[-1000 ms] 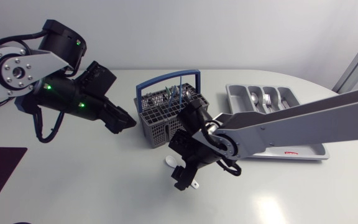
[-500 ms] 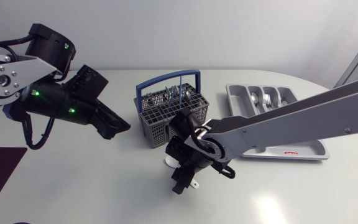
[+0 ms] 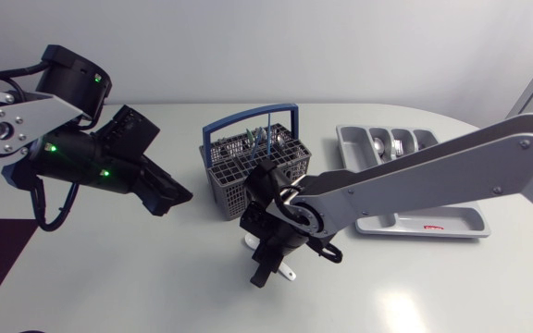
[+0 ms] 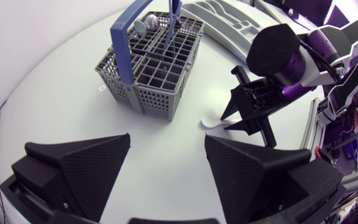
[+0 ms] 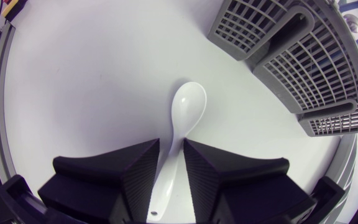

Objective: Unload the cutlery basket into the drawer organizer.

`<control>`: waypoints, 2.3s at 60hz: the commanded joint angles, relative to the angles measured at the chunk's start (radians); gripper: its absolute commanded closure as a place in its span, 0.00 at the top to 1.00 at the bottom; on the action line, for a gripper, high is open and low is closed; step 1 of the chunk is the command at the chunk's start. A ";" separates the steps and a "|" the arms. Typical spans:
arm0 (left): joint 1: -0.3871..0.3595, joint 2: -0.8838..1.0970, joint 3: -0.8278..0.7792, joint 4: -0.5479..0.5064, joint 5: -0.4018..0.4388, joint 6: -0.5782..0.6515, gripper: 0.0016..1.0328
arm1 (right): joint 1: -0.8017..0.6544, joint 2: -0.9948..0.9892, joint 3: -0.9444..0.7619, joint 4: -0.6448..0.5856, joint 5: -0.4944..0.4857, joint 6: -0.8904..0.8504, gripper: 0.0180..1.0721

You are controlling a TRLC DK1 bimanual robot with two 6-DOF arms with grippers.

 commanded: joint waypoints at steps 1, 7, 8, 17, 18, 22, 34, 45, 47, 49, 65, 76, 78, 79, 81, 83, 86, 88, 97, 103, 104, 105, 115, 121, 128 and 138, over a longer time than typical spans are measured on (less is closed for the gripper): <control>0.003 -0.018 -0.023 0.001 0.015 0.023 0.94 | 0.006 0.033 -0.004 -0.034 0.007 0.002 0.24; 0.003 -0.021 -0.028 0.003 0.016 0.025 0.94 | 0.006 0.016 -0.020 -0.031 0.006 -0.009 0.22; 0.003 -0.021 -0.028 0.003 0.016 0.025 0.94 | 0.006 0.013 -0.024 -0.031 0.006 -0.012 0.22; 0.003 -0.032 -0.031 0.003 0.018 0.025 0.94 | 0.019 -0.015 -0.043 -0.034 0.006 -0.021 0.19; 0.003 -0.032 -0.031 0.004 0.018 0.025 0.94 | 0.019 -0.016 -0.043 -0.034 0.006 -0.021 0.18; 0.003 -0.035 -0.034 0.003 0.019 0.023 0.94 | 0.020 -0.019 -0.047 -0.037 0.003 -0.026 0.17; 0.000 -0.049 -0.046 0.004 0.019 0.022 0.94 | 0.040 -0.052 -0.071 -0.037 0.003 -0.039 0.16; 0.000 -0.066 -0.056 0.003 0.021 0.022 0.94 | 0.032 -0.171 -0.119 -0.068 -0.017 -0.078 0.16; 0.001 -0.067 -0.057 0.003 0.021 0.022 0.94 | 0.025 -0.210 -0.129 -0.085 -0.020 -0.095 0.16; 0.001 -0.069 -0.059 0.003 0.021 0.023 0.94 | 0.017 -0.245 -0.142 -0.100 -0.025 -0.108 0.16; 0.006 -0.079 -0.077 0.003 0.022 0.032 0.94 | -0.264 -0.510 -0.244 -0.264 -0.106 -0.406 0.17; 0.004 -0.081 -0.082 0.004 0.022 0.032 0.94 | -0.580 -0.509 -0.240 -0.324 -0.157 -0.674 0.16; 0.004 -0.081 -0.082 0.004 0.022 0.032 0.94 | -0.629 -0.501 -0.231 -0.333 -0.171 -0.717 0.16; 0.004 -0.082 -0.082 0.004 0.022 0.032 0.94 | -0.656 -0.493 -0.224 -0.335 -0.177 -0.739 0.16; 0.003 -0.082 -0.082 0.004 0.022 0.031 0.94 | -0.698 -0.483 -0.214 -0.343 -0.189 -0.771 0.16; 0.001 -0.082 -0.082 0.004 0.022 0.031 0.94 | -0.741 -0.470 -0.203 -0.358 -0.200 -0.814 0.16; -0.002 -0.082 -0.082 0.004 0.022 0.028 0.94 | -0.794 -0.455 -0.194 -0.358 -0.207 -0.869 0.16; -0.005 -0.082 -0.080 0.004 0.022 0.028 0.94 | -0.827 -0.438 -0.185 -0.356 -0.211 -0.900 0.16; -0.014 -0.085 -0.079 0.004 0.022 0.023 0.94 | -0.991 -0.326 -0.129 -0.355 -0.232 -1.092 0.15; -0.017 -0.085 -0.082 0.004 0.022 0.023 0.94 | -1.080 -0.263 -0.091 -0.347 -0.255 -1.202 0.14; -0.017 -0.085 -0.082 0.004 0.022 0.023 0.94 | -1.090 -0.254 -0.086 -0.347 -0.255 -1.227 0.14; -0.017 -0.085 -0.082 0.004 0.022 0.023 0.94 | -1.103 -0.246 -0.082 -0.344 -0.257 -1.245 0.14; -0.025 -0.082 -0.079 0.006 0.022 0.020 0.94 | -1.164 -0.200 -0.051 -0.312 -0.289 -1.406 0.11; -0.033 -0.078 -0.077 0.006 0.022 0.014 0.94 | -1.170 -0.180 -0.056 -0.251 -0.289 -1.448 0.09; -0.040 -0.075 -0.077 0.007 0.022 0.009 0.94 | -1.164 -0.165 -0.077 -0.171 -0.280 -1.454 0.09; -0.045 -0.072 -0.074 0.009 0.021 0.002 0.94 | -1.147 -0.144 -0.106 -0.096 -0.264 -1.444 0.08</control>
